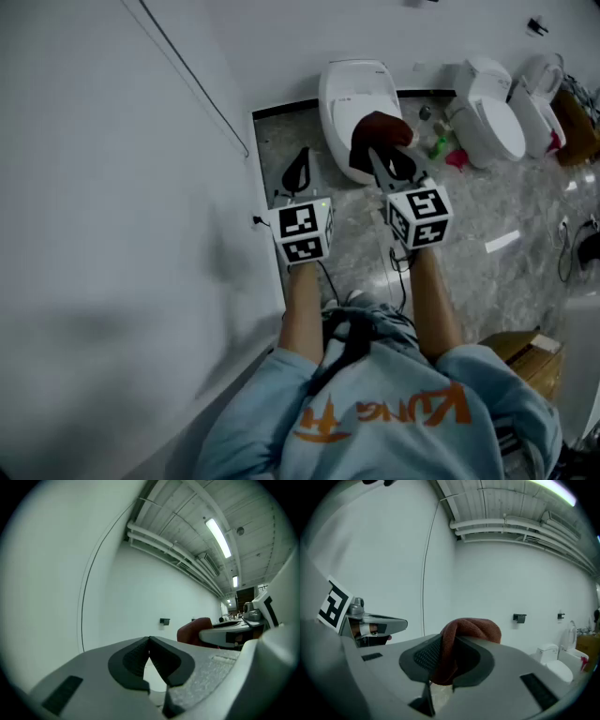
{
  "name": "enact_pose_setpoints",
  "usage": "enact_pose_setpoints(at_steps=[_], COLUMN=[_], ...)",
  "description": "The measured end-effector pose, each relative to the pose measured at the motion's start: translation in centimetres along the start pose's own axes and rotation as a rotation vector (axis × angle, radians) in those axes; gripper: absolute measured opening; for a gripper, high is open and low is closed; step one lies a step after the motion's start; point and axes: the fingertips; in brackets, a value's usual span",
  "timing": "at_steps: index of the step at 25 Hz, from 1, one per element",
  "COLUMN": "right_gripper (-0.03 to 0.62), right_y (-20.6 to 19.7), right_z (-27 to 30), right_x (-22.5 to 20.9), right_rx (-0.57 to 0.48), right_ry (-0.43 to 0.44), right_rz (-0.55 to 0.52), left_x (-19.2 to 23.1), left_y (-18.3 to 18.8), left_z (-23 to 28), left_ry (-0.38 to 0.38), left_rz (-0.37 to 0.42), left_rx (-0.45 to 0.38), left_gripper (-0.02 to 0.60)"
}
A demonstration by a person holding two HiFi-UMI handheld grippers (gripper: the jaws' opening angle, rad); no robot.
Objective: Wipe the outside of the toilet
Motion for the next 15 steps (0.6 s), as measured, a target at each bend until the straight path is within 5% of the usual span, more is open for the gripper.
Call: enact_pose_setpoints(at_steps=[15], right_gripper=[0.071], right_y=[-0.9], right_z=[-0.1], right_x=[-2.7], right_rx=[0.005], right_ry=[-0.083], right_rz=[0.036], left_x=[2.5], left_y=[-1.6], left_z=[0.9], left_ry=[0.027], left_rz=[-0.042], left_rx=[0.017], left_gripper=[-0.002])
Point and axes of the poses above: the fingertips, and each gripper's own axes: z forward along the fingers, x to its left, y out of its top, and after that the axes turned 4 degrees about -y, right-handed
